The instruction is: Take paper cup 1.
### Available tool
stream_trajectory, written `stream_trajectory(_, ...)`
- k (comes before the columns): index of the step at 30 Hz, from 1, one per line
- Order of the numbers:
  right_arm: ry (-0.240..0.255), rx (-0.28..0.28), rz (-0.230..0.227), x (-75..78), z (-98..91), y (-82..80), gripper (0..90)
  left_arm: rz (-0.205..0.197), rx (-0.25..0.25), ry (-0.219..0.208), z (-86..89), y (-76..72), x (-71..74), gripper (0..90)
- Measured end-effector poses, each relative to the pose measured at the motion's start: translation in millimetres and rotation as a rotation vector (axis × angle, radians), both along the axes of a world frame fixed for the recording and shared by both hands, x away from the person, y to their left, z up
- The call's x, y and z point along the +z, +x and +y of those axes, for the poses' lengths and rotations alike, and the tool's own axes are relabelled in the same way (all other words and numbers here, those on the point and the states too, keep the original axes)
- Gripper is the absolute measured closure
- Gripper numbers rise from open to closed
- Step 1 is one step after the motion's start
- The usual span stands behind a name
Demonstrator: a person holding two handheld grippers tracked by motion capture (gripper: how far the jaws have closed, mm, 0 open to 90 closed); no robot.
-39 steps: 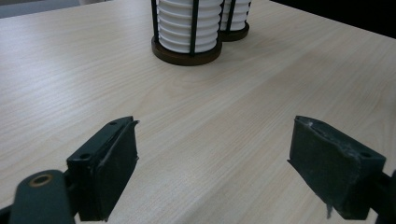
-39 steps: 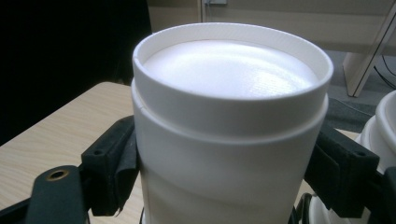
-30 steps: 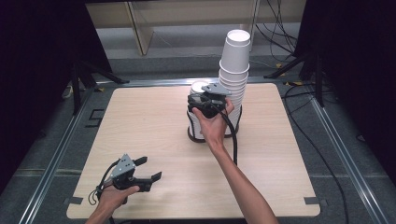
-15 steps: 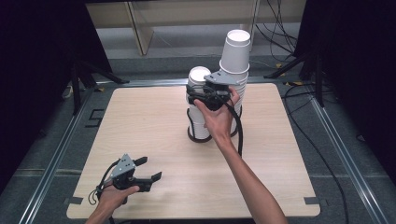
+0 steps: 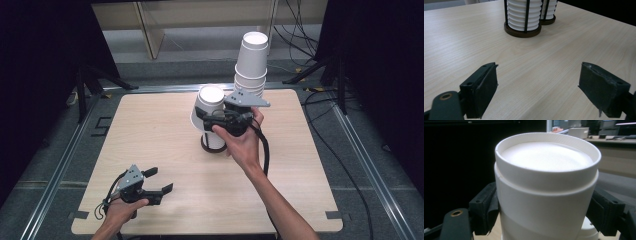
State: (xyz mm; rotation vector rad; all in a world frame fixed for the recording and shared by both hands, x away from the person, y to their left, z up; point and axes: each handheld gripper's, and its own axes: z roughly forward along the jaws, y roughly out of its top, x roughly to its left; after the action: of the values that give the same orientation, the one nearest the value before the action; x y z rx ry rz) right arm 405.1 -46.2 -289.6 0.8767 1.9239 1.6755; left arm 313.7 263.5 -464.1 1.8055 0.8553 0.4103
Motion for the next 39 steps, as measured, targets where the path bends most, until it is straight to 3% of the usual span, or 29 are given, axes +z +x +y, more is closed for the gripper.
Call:
stream_trajectory(4, 0.012, 0.055, 0.039, -16.4, -1.3, -10.8, 21.2, -0.003, -0.006, -0.01, -0.2, 0.2, -0.1, 14.8)
stream_trajectory(6, -0.01, 0.068, 0.024, -26.4, -2.3, -13.0, 21.2, -0.009, -0.011, -0.023, -0.6, 0.7, -0.6, 14.8)
stream_trajectory(9, 0.013, 0.111, 0.065, -41.9, -1.3, -16.6, 21.3, -0.007, -0.01, -0.015, -0.3, -0.1, 0.6, 14.8)
stream_trajectory(11, -0.008, 0.122, 0.072, -51.3, -0.4, -16.9, 21.3, -0.01, -0.014, -0.012, -0.3, -0.5, 1.5, 14.8)
stream_trajectory(12, 0.004, 0.138, 0.096, -54.8, 0.5, -17.1, 21.3, -0.01, -0.014, -0.017, -0.5, -0.7, 1.5, 14.8)
stream_trajectory(13, 0.008, 0.14, 0.099, -57.1, 0.4, -17.1, 21.3, -0.018, -0.017, -0.036, -1.4, -0.2, 0.7, 14.8)
stream_trajectory(18, 0.009, 0.163, 0.124, -71.2, 1.4, -14.4, 21.3, -0.02, -0.021, -0.03, -0.8, -0.4, 2.0, 14.8)
stream_trajectory(19, 0.003, 0.162, 0.146, -74.8, 1.4, -15.2, 21.3, -0.022, -0.025, -0.033, -1.0, -0.1, 1.8, 14.8)
stream_trajectory(21, -0.01, 0.167, 0.133, -76.3, 0.6, -14.4, 21.3, -0.019, -0.028, -0.024, -1.0, -0.3, 2.4, 14.8)
stream_trajectory(24, -0.007, 0.189, 0.17, -84.3, 1.0, -16.9, 21.3, -0.022, -0.028, -0.025, -2.7, -0.8, 3.7, 14.8)
stream_trajectory(25, -0.026, 0.186, 0.142, -86.7, -0.1, -16.1, 21.3, -0.022, -0.03, -0.025, -3.0, -0.7, 3.8, 14.8)
stream_trajectory(26, -0.012, 0.197, 0.166, -88.2, 0.8, -17.5, 21.3, -0.024, -0.034, -0.03, -3.5, -0.4, 3.6, 14.8)
stream_trajectory(31, -0.038, 0.218, 0.159, -97.2, 1.9, -19.1, 21.3, -0.029, -0.044, -0.03, -5.3, 0.4, 3.7, 14.8)
stream_trajectory(32, -0.035, 0.218, 0.185, -98.3, 2.7, -20.8, 21.3, -0.029, -0.044, -0.03, -5.3, 0.4, 3.7, 14.8)
stream_trajectory(34, -0.038, 0.227, 0.177, -101.5, 3.9, -21.0, 21.3, -0.028, -0.042, -0.03, -5.1, 0.5, 3.4, 14.8)
stream_trajectory(35, -0.041, 0.23, 0.205, -102.2, 4.6, -22.8, 21.3, -0.029, -0.042, -0.035, -5.3, 0.4, 3.3, 14.8)
stream_trajectory(37, -0.048, 0.236, 0.177, -104.8, 6.0, -22.7, 21.3, -0.03, -0.042, -0.03, -5.1, -0.2, 3.8, 14.8)
stream_trajectory(39, -0.038, 0.247, 0.188, -106.0, 7.9, -24.3, 21.3, -0.028, -0.039, -0.023, -4.9, -1.3, 4.3, 14.8)
